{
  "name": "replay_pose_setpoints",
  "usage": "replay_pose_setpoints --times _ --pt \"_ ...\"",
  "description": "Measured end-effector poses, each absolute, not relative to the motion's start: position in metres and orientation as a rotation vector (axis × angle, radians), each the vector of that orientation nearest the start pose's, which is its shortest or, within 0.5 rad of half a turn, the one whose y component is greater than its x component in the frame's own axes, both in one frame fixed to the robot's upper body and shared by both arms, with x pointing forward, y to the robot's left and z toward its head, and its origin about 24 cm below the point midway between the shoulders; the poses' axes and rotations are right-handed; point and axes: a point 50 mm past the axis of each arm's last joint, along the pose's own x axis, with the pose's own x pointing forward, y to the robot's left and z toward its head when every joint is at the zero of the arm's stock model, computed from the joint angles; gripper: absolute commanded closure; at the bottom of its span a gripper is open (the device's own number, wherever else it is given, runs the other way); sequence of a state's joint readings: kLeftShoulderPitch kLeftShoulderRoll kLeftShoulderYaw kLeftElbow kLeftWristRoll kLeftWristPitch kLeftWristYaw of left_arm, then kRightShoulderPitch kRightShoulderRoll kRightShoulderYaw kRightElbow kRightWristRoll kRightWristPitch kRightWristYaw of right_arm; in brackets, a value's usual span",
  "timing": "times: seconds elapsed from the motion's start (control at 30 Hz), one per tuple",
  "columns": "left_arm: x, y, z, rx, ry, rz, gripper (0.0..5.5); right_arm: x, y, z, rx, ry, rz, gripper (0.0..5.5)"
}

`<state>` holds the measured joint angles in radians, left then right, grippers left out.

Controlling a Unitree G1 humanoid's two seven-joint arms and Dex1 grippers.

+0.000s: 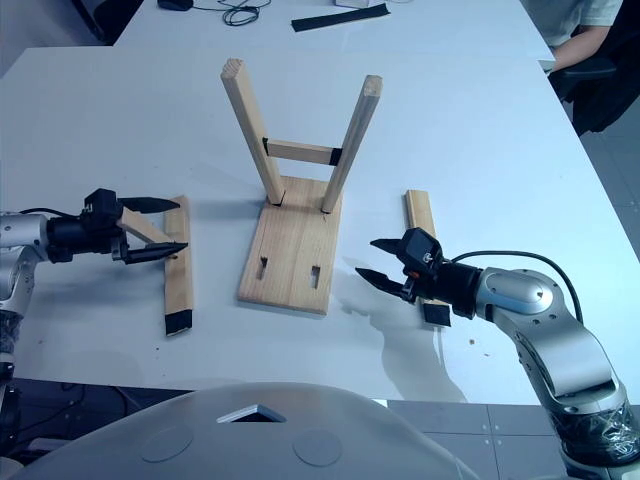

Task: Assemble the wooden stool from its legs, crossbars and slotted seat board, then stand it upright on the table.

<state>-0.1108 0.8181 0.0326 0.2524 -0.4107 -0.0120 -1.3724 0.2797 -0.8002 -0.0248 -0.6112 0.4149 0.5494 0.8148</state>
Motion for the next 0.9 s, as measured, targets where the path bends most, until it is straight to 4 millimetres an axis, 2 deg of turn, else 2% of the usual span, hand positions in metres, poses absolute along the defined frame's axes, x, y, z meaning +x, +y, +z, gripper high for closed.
replay_pose_setpoints --times 0.03,0.13,0.2,0.23,0.33,0.6,0.73,0.9 --pt "0.234 0.275 0.085 0.267 0.319 -1.195 1.23 0.17 -0.196 0.094 -0.278 0.459 0.994 2.77" --pt "0.225 0.268 0.079 0.063 0.402 -1.226 1.23 0.17 -0.196 0.094 -0.28 0.457 0.994 2.77" --pt "0.224 0.259 0.091 -0.049 0.386 -1.273 1.23 0.171 -0.196 0.094 -0.281 0.455 0.994 2.77" --pt "0.228 0.256 0.103 -0.087 0.36 -1.294 1.23 0.171 -0.196 0.094 -0.282 0.455 0.992 2.77" --pt "0.237 0.255 0.126 -0.075 0.306 -1.294 1.23 0.171 -0.196 0.094 -0.283 0.453 0.987 2.77" --pt "0.243 0.262 0.137 -0.059 0.268 -1.24 1.23 0.171 -0.196 0.094 -0.283 0.451 0.986 2.77" --pt "0.244 0.257 0.159 -0.116 0.191 -1.217 1.23 0.171 -0.196 0.095 -0.286 0.449 0.984 2.77" --pt "0.248 0.248 0.197 -0.235 0.034 -1.19 2.05 0.171 -0.198 0.095 -0.288 0.445 0.976 2.77"
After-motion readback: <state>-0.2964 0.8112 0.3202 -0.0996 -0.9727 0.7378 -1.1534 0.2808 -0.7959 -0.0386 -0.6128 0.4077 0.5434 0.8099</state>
